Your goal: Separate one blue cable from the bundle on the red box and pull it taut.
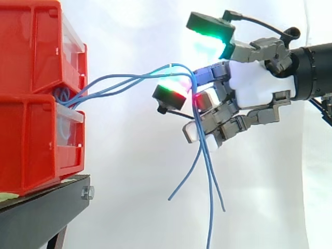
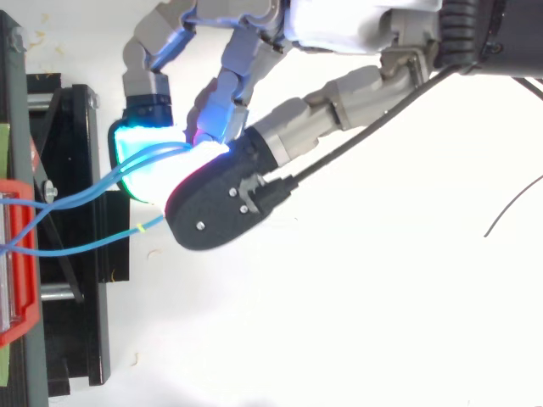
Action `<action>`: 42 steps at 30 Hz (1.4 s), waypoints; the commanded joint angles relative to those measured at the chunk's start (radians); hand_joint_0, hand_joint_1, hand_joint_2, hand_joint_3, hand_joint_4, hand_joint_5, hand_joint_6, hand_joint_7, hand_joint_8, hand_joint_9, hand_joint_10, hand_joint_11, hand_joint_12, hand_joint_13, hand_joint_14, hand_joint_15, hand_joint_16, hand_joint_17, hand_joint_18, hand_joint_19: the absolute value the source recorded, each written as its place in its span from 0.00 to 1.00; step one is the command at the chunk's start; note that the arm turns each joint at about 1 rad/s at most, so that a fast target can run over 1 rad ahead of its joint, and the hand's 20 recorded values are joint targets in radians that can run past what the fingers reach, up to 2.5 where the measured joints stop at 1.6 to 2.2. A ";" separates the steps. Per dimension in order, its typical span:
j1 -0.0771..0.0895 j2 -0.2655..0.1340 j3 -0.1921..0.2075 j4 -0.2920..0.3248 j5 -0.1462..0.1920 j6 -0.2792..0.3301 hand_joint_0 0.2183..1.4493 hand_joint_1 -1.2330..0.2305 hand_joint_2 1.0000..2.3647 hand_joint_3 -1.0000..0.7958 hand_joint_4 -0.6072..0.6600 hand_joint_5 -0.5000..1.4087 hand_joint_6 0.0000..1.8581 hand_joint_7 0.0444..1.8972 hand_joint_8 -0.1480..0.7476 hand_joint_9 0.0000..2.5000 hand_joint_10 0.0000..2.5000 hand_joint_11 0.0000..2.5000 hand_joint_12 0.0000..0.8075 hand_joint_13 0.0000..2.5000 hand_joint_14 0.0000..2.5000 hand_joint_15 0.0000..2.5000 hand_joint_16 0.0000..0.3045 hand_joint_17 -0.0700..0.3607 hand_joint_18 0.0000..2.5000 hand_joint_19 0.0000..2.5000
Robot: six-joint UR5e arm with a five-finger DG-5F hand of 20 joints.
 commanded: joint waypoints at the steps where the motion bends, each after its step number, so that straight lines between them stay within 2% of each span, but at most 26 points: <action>1: 0.000 0.000 0.002 -0.003 0.000 0.000 0.23 0.47 0.00 0.28 0.53 0.23 0.48 0.49 0.43 0.45 0.01 0.23 0.46 0.32 0.01 0.19 0.17 0.43 0.27 0.25; 3: 0.000 0.000 0.005 -0.010 -0.003 0.000 0.28 0.48 0.00 0.28 0.53 0.23 0.49 0.49 0.41 0.45 0.01 0.23 0.44 0.32 0.01 0.20 0.16 0.41 0.26 0.26; 5: -0.002 0.000 0.011 -0.018 -0.008 0.000 0.30 0.44 0.01 0.33 0.53 0.23 0.48 0.50 0.42 0.46 0.01 0.23 0.44 0.32 0.01 0.20 0.15 0.40 0.26 0.26; 9: -0.002 0.000 0.020 -0.032 -0.011 -0.001 0.31 0.35 0.01 0.42 0.54 0.23 0.48 0.53 0.43 0.46 0.01 0.24 0.45 0.33 0.01 0.20 0.16 0.41 0.27 0.25; 13: -0.002 0.000 0.028 -0.044 -0.011 -0.001 0.34 0.25 0.01 0.50 0.55 0.23 0.50 0.50 0.44 0.45 0.01 0.25 0.47 0.34 0.01 0.19 0.17 0.43 0.30 0.23; 15: -0.002 0.000 0.029 -0.046 -0.011 -0.001 0.36 0.23 0.01 0.52 0.50 0.23 0.50 0.53 0.43 0.45 0.01 0.25 0.46 0.33 0.01 0.20 0.17 0.43 0.30 0.24; 17: -0.003 0.000 0.031 -0.047 -0.011 -0.005 0.37 0.23 0.01 0.51 0.48 0.22 0.51 0.49 0.43 0.44 0.01 0.24 0.46 0.33 0.01 0.19 0.17 0.43 0.30 0.23; 18: -0.003 0.000 0.031 -0.047 -0.011 -0.005 0.33 0.26 0.01 0.45 0.52 0.22 0.51 0.45 0.41 0.43 0.01 0.25 0.44 0.31 0.01 0.20 0.16 0.41 0.27 0.24; 19: -0.003 0.000 0.032 -0.047 -0.011 -0.005 0.30 0.30 0.01 0.38 0.51 0.22 0.51 0.44 0.41 0.43 0.01 0.24 0.44 0.30 0.01 0.20 0.15 0.41 0.26 0.25; 22: -0.005 0.000 0.037 -0.047 -0.011 -0.005 0.23 0.44 0.00 0.28 0.51 0.22 0.49 0.48 0.42 0.43 0.01 0.22 0.47 0.30 0.01 0.19 0.17 0.43 0.25 0.25; 25: -0.007 0.000 0.041 -0.056 -0.011 -0.005 0.25 0.53 0.00 0.28 0.51 0.22 0.48 0.48 0.41 0.42 0.01 0.22 0.45 0.29 0.01 0.18 0.16 0.42 0.23 0.26; 26: -0.008 0.000 0.045 -0.063 -0.011 -0.005 0.27 0.54 0.00 0.29 0.51 0.22 0.48 0.48 0.41 0.42 0.01 0.22 0.45 0.29 0.01 0.19 0.16 0.41 0.23 0.26; 30: -0.008 0.000 0.049 -0.082 -0.012 -0.005 0.31 0.41 0.01 0.40 0.53 0.22 0.48 0.50 0.41 0.43 0.01 0.23 0.44 0.30 0.01 0.19 0.15 0.40 0.24 0.25; 33: -0.008 0.000 0.055 -0.087 -0.012 -0.006 0.31 0.36 0.01 0.46 0.53 0.23 0.49 0.49 0.44 0.44 0.01 0.23 0.47 0.32 0.01 0.18 0.17 0.43 0.27 0.23; 42: -0.010 0.000 0.069 -0.099 -0.014 -0.008 0.35 0.25 0.01 0.53 0.52 0.23 0.50 0.50 0.43 0.44 0.01 0.23 0.47 0.32 0.01 0.19 0.17 0.43 0.29 0.23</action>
